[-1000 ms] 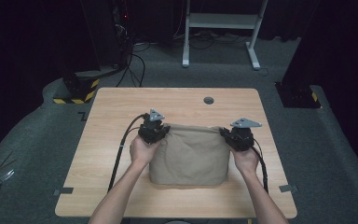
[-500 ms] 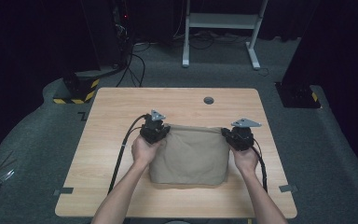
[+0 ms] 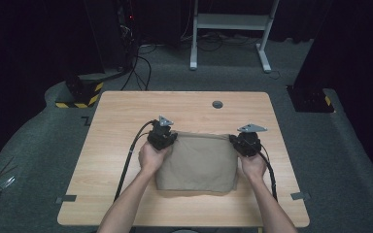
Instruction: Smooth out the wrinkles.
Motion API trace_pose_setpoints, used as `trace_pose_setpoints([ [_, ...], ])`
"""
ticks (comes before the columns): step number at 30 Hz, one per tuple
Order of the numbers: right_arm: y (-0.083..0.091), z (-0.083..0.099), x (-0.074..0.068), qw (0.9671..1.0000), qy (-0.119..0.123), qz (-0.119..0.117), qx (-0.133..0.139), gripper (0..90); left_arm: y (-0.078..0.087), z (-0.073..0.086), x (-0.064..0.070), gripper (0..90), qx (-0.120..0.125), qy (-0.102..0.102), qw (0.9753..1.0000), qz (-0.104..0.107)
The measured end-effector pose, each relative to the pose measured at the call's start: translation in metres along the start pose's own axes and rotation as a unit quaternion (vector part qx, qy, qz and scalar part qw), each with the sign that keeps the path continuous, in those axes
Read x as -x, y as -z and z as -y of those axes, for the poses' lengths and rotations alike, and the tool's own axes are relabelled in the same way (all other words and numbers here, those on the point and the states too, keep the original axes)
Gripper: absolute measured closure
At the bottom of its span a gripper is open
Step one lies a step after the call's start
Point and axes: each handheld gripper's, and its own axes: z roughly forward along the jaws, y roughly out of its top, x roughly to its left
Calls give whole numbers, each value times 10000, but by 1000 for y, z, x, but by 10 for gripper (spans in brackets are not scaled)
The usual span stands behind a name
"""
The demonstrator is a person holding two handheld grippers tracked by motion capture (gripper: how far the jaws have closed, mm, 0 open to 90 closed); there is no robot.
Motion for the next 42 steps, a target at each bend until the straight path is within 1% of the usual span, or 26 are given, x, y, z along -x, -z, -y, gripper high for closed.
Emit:
trace_pose_setpoints([
  [1,-1,0,0,10000,-6,8,-24,876,-1,0,0,826,-19,21,10000,13],
  [3,-3,1,0,10000,16,17,-66,877,-3,1,-1,825,-72,-13,10000,-2],
  [8,-7,2,1,9999,-9,13,-148,876,-8,4,-1,821,-144,20,9999,10],
  [10,-9,3,1,9998,-52,8,-175,876,-10,6,-1,821,-193,-49,9998,-22],
  [12,-9,4,0,9998,-11,19,-180,877,-11,7,-1,821,-209,-30,9998,-12],
  [13,-10,4,0,9998,14,24,-184,877,-11,8,-1,821,-210,12,9998,17],
  [21,-13,6,0,9997,5,-15,-253,877,-13,11,-1,821,-275,7,9996,24],
  [24,-14,10,0,9996,-25,-33,-274,876,-14,13,0,821,-291,34,9996,38],
  [27,-16,13,1,9995,-30,-40,-310,876,-15,14,0,819,-326,9,9995,28],
  [31,-18,15,1,9995,-47,-42,-321,875,-16,14,0,809,-354,76,9993,21],
  [34,-18,16,1,9994,-43,-12,-330,864,-17,12,0,777,-362,169,9992,-18],
  [37,-18,16,2,9994,-92,28,-335,830,-15,12,-1,737,-337,149,9993,-58],
  [42,-9,14,6,9995,-109,100,-269,762,-5,10,-5,593,-172,202,9996,-125],
])
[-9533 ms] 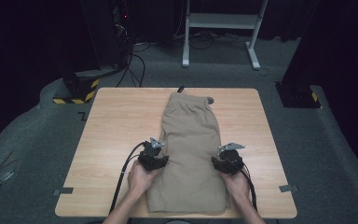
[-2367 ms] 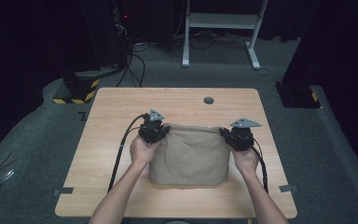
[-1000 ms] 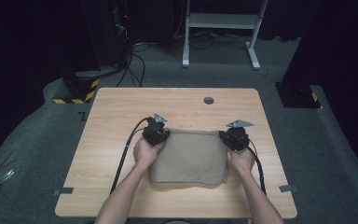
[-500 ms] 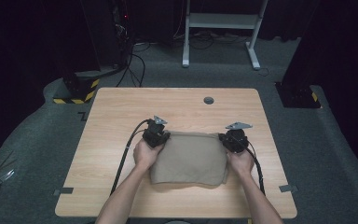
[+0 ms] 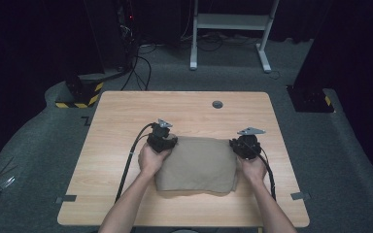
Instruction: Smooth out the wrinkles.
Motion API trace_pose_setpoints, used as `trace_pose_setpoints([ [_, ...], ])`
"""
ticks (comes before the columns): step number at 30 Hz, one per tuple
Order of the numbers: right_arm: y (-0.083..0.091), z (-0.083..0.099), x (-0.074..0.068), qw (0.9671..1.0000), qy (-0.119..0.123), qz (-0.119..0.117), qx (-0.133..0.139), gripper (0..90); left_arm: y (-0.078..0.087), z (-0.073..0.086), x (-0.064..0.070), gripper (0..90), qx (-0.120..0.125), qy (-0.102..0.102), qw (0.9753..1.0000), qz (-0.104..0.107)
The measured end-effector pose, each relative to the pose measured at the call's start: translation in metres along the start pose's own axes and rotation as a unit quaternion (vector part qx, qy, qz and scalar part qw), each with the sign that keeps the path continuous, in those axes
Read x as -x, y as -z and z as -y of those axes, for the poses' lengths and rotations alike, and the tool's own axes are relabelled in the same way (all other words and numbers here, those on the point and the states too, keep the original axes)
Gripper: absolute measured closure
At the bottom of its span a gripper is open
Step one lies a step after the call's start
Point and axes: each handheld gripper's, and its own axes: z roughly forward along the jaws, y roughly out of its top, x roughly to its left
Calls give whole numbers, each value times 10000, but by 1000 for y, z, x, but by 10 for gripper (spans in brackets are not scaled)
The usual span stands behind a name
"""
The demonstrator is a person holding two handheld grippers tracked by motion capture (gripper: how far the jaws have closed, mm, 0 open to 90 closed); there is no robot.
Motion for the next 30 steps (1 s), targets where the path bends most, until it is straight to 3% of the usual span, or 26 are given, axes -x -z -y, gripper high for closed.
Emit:
trace_pose_setpoints([
  [5,13,-3,0,9997,-35,42,244,665,16,-3,3,516,281,-44,9996,32],
  [10,24,-5,-12,9977,59,-288,619,625,30,-6,14,490,536,-146,9980,285],
  [15,19,-2,-28,9965,125,-574,600,564,28,0,25,475,528,-151,9970,539],
  [20,11,10,-34,9962,43,-721,477,526,21,15,28,470,424,-100,9971,617],
  [24,8,18,-33,9969,32,-673,395,500,19,26,24,459,407,-32,9969,673],
  [28,10,24,-29,9986,98,-444,282,499,17,33,17,432,432,84,9962,752],
  [30,11,27,-26,9990,106,-358,254,499,17,36,13,420,462,235,9953,822],
])
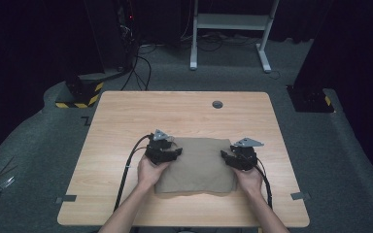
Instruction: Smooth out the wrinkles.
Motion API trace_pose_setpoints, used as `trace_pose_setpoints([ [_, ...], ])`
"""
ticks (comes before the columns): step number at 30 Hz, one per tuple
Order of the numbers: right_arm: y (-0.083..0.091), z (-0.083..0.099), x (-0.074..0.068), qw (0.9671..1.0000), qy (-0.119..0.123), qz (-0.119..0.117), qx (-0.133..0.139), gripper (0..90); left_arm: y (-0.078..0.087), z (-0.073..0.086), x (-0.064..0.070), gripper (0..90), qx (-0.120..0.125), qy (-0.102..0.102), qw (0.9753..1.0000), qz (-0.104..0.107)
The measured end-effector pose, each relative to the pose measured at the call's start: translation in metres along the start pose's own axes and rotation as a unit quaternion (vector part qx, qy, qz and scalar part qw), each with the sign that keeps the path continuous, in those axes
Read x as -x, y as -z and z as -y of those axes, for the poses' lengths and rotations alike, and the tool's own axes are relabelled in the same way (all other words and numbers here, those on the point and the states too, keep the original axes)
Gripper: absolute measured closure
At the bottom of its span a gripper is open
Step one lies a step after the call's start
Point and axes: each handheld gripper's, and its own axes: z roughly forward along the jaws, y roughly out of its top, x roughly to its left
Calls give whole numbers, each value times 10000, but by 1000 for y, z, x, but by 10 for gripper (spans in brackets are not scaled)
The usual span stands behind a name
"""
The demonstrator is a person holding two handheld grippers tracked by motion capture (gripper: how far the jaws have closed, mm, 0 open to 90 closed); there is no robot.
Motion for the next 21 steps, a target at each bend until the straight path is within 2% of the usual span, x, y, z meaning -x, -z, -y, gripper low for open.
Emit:
trace_pose_setpoints([
  [7,7,6,7,9999,20,119,-64,496,9,-1,1,402,-4,-144,9998,-164],
  [8,9,6,6,9999,9,122,-59,497,10,0,1,401,3,-112,9998,-139],
  [10,12,7,6,10000,0,44,-65,543,14,-1,0,391,8,-189,9998,-55],
  [13,17,10,4,9999,60,-53,-74,554,22,-1,1,386,28,-321,9995,8],
  [16,24,13,1,9999,19,-127,-8,549,32,0,3,384,145,-265,9995,53],
  [21,37,21,-5,9997,101,-231,58,529,44,11,15,381,224,-350,9990,173],
])
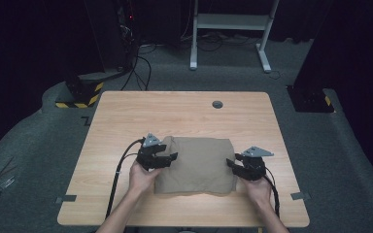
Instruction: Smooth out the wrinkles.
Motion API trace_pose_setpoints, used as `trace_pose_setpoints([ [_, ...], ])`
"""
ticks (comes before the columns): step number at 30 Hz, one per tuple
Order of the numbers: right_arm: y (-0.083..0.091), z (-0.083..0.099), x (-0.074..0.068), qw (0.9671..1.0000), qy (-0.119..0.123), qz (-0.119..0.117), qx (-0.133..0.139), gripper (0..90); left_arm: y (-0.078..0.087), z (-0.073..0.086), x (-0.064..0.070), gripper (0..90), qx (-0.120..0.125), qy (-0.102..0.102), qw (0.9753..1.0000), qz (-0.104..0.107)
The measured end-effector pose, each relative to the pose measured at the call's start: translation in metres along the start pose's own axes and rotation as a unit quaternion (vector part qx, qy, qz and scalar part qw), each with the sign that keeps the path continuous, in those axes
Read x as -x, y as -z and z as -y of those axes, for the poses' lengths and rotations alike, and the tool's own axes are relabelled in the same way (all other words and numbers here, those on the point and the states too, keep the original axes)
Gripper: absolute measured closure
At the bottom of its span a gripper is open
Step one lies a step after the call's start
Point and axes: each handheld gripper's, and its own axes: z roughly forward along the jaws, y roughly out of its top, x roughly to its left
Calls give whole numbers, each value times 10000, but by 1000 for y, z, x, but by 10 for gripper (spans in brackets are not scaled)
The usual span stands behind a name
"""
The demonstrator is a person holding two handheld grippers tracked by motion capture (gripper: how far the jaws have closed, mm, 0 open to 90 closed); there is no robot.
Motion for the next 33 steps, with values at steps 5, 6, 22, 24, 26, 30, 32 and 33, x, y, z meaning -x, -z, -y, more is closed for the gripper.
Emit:
trace_pose_setpoints([
  [5,4,13,-7,9999,17,-89,-66,511,4,14,14,382,-65,-92,9999,-75],
  [6,3,16,-7,9999,8,-112,-88,508,2,16,15,382,-115,-98,9998,-91],
  [22,-20,16,-7,9993,14,-195,-314,498,-22,27,7,370,-395,92,9990,-167],
  [24,-23,13,-6,9993,4,-197,-307,498,-23,26,3,367,-395,160,9989,-185],
  [26,-27,10,-7,9993,1,-203,-315,498,-24,26,-1,367,-349,205,9989,-226],
  [30,-36,4,-7,9994,22,-193,-281,498,-28,25,-11,362,-325,367,9984,-290],
  [32,-41,4,-7,9994,-86,-214,-275,497,-29,25,-14,357,-296,434,9981,-322],
  [33,-42,4,-6,9993,-111,-232,-265,496,-29,25,-15,357,-295,449,9980,-329],
])
